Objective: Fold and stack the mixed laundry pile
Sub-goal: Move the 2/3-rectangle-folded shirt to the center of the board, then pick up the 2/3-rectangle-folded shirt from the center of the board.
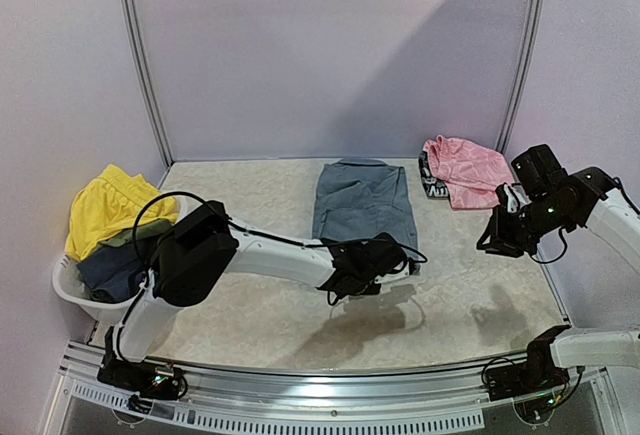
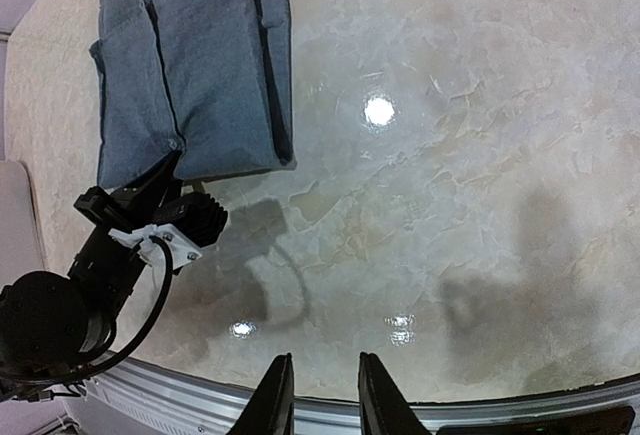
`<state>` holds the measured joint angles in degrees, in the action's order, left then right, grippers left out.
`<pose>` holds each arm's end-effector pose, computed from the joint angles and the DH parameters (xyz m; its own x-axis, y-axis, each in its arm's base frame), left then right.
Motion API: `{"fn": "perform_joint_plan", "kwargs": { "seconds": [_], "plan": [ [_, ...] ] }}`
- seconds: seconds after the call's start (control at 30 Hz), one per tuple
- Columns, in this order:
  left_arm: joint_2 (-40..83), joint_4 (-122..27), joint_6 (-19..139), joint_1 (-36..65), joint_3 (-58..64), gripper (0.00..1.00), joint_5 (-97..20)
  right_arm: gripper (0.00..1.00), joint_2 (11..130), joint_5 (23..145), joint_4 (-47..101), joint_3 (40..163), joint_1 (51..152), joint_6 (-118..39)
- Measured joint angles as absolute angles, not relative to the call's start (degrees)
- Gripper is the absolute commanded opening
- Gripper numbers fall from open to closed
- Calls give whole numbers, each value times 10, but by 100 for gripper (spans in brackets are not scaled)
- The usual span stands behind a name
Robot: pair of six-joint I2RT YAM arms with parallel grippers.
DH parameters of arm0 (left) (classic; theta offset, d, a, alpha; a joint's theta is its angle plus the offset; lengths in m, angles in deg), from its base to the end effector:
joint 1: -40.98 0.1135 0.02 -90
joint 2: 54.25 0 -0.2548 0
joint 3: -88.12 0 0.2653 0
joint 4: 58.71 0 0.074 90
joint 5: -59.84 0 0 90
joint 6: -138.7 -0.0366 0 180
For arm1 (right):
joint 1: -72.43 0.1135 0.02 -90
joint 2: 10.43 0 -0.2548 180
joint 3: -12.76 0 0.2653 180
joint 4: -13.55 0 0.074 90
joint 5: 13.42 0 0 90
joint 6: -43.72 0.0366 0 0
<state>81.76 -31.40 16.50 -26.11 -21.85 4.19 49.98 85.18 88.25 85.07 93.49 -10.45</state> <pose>0.2152 -0.4561 0.0904 0.0711 0.9619 -0.2639 0.6990 0.1407 0.7012 0.1885 0.0785 0.2918 -0.9183 0.2666 -0.2927 0.1461 0.9153 0.3754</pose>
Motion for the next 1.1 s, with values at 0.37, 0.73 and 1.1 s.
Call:
{"fn": "perform_joint_plan", "kwargs": {
  "seconds": [0.37,0.73,1.1],
  "plan": [
    [697,-202,293,-347,-116,0,15,23,501,872,849,848,935,-108],
    [587,-90,378,-429,-87,0,-80,20,505,988,768,796,935,-117],
    [535,17,439,-480,-92,0,-134,1,595,1093,626,789,1044,-119]
  ]
}}
